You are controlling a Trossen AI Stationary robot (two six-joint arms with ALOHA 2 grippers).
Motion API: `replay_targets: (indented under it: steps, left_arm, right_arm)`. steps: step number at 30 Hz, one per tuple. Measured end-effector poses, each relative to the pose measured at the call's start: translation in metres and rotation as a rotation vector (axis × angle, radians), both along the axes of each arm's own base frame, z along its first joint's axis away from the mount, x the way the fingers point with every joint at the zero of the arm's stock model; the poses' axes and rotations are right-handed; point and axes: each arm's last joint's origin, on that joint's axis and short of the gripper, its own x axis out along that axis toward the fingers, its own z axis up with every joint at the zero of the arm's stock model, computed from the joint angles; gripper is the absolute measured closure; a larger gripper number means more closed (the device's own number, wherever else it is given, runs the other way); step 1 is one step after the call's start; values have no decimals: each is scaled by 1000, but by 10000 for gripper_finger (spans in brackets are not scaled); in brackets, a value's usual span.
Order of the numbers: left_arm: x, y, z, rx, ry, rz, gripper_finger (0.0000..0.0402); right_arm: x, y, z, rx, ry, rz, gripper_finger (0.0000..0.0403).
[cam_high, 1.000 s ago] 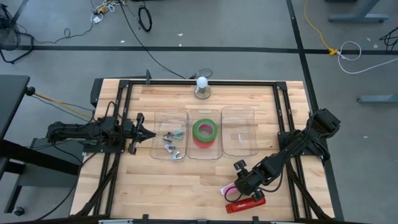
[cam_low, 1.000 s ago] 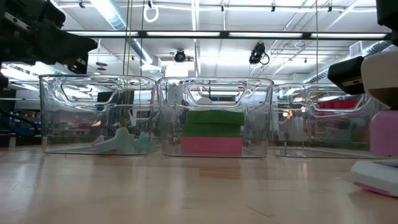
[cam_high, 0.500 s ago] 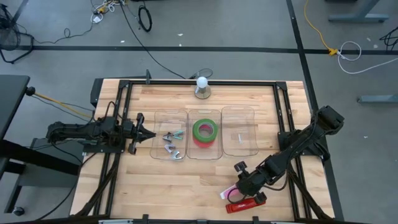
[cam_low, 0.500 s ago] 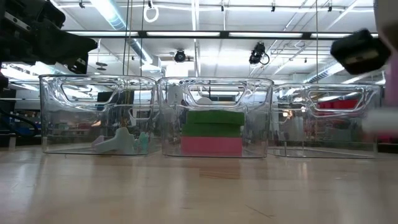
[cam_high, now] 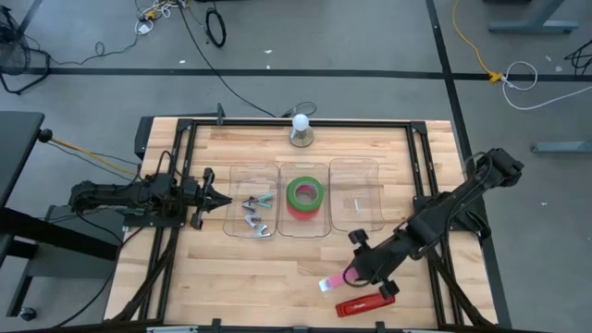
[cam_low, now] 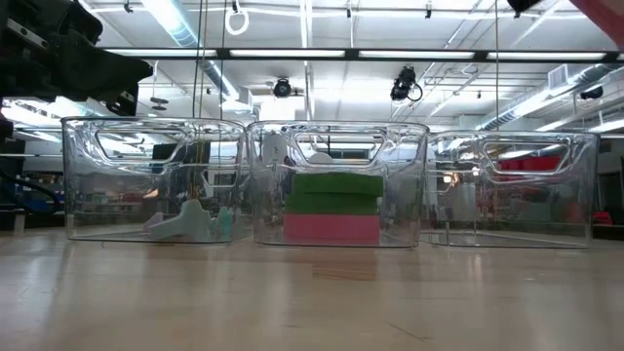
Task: Pick and place Stapler, Stapler remover, tape
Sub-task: Put the pink stapler into the right transparent bin
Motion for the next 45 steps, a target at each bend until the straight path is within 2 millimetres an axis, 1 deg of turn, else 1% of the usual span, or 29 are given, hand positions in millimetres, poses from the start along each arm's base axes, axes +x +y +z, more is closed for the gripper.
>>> replay_targets:
  steps: [5, 8, 13, 18, 28, 35, 39, 41, 45]
  left_arm:
    - [0, 0, 0, 0, 0, 0, 376]
    - [0, 0, 0, 0, 0, 0, 376]
    - [0, 0, 0, 0, 0, 0, 376]
    - [0, 0, 0, 0, 0, 0, 376]
    - [0, 0, 0, 0, 0, 0, 376]
    - [0, 0, 0, 1, 0, 0, 376]
    - [0, 0, 0, 0, 0, 0, 376]
    - [0, 0, 0, 0, 0, 0, 376]
    - [0, 0, 0, 0, 0, 0, 376]
  right_arm:
    - [-1, -18, 24, 22, -35, -51, 263]
    - [-4, -30, 35, 24, -52, -87, 263]
    - [-11, -54, 49, 25, -74, -158, 263]
    - [-16, -79, 55, 6, -54, -244, 263]
    - [-19, -130, 52, -36, 61, -468, 263]
    - [-22, -164, 46, -131, 145, -649, 263]
    - [-21, -183, 43, -144, 174, -738, 263]
    - [-20, -191, 40, -142, 190, -780, 263]
    - [-16, -204, 28, -138, 255, -850, 263]
